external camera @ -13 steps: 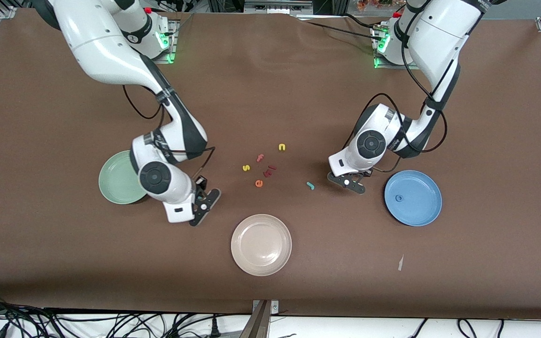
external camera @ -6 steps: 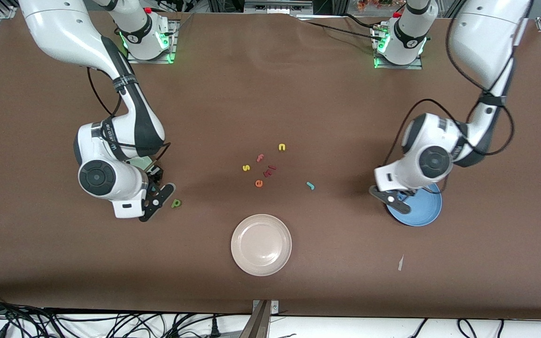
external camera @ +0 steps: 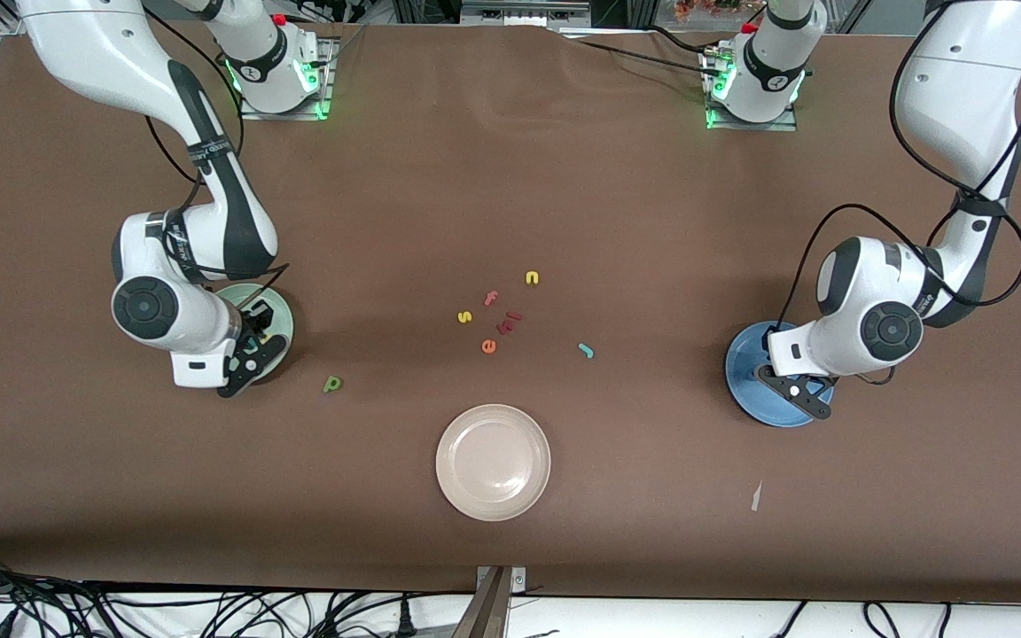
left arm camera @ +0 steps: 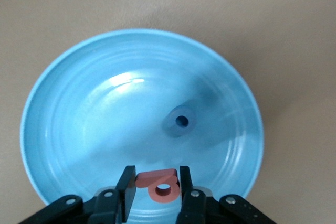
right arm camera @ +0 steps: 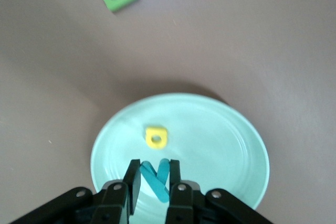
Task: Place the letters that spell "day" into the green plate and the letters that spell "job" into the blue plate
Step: 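Release the cyan 'y' on the green plate and pink 'p' on the blue plate, then grasp the cyan 'j' with the left gripper while the right gripper reaches green 'd', then place the cyan 'j' on the blue plate while the right gripper grasps green 'd', then withdraw the left gripper to rest while the right gripper lifts green 'd', then lower the green 'd' onto the green plate and open the right gripper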
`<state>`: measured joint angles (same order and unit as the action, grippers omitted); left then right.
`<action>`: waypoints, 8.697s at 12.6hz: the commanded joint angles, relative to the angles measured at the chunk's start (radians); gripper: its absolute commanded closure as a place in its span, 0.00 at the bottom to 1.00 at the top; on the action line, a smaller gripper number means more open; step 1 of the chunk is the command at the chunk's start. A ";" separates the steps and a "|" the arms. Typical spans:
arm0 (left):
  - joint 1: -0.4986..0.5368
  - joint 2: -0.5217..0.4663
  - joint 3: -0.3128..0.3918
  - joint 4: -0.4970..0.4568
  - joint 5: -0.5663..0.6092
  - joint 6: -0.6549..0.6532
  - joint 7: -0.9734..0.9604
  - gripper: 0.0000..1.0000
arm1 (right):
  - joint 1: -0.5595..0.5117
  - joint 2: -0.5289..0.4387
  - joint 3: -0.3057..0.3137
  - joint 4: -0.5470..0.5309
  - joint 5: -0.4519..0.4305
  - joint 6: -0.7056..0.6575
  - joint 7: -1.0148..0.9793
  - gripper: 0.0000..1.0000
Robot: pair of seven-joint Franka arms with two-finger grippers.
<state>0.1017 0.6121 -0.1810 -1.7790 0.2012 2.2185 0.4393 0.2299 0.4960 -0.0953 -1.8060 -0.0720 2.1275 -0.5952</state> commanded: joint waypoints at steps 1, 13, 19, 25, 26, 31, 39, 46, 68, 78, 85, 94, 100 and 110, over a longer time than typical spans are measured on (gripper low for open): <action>0.003 -0.002 -0.015 0.016 0.029 -0.005 0.010 0.00 | 0.006 -0.092 -0.040 -0.159 0.020 0.115 -0.005 0.95; -0.190 0.010 -0.198 0.216 0.004 -0.085 -0.731 0.00 | 0.038 -0.090 -0.026 -0.047 0.150 0.061 0.265 0.00; -0.368 0.210 -0.184 0.398 0.018 -0.074 -1.494 0.00 | 0.118 -0.042 -0.024 0.054 0.219 0.068 0.743 0.00; -0.428 0.248 -0.121 0.403 0.021 -0.072 -1.587 0.00 | 0.141 -0.019 -0.029 0.082 0.219 0.036 0.934 0.00; -0.418 0.245 -0.120 0.401 0.021 -0.074 -1.587 0.00 | 0.140 -0.022 -0.032 0.082 0.219 0.026 0.936 0.00; -0.418 0.265 -0.120 0.392 0.004 -0.072 -1.594 0.11 | 0.140 -0.018 -0.035 0.118 0.210 0.026 0.956 0.00; -0.424 0.294 -0.120 0.391 0.000 -0.069 -1.633 0.64 | 0.144 0.064 -0.035 0.186 0.141 0.038 0.943 0.00; -0.427 0.281 -0.121 0.400 0.015 -0.060 -1.624 1.00 | 0.146 0.130 -0.031 0.221 0.158 0.040 0.956 0.00; 0.024 0.184 -0.120 0.289 0.149 -0.191 -0.436 0.04 | 0.172 0.334 -0.027 0.333 0.186 0.078 1.154 0.13; 0.003 -0.053 -0.212 0.341 0.130 -0.334 -0.416 0.00 | 0.158 0.334 -0.031 0.335 0.184 0.098 1.105 0.22; 0.147 -0.201 -0.255 0.437 -0.253 -0.511 -0.401 0.00 | 0.157 0.335 -0.031 0.333 0.186 0.100 1.105 0.47; -0.172 -0.581 0.168 0.117 -0.220 -0.485 -0.413 0.00 | 0.170 0.346 -0.031 0.332 0.182 0.144 1.106 0.86; -0.181 -0.704 0.192 0.036 -0.220 -0.530 -0.409 0.00 | 0.172 0.338 -0.031 0.333 0.182 0.140 1.106 1.00; -0.178 -0.680 0.187 0.110 -0.212 -0.646 -0.410 0.00 | 0.151 0.224 -0.116 0.407 0.187 -0.232 0.898 1.00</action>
<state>-0.0680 -0.0816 -0.0010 -1.7029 -0.0011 1.5994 0.0244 0.3893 0.7554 -0.1862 -1.3883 0.1050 1.9782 0.3840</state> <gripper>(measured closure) 0.000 0.727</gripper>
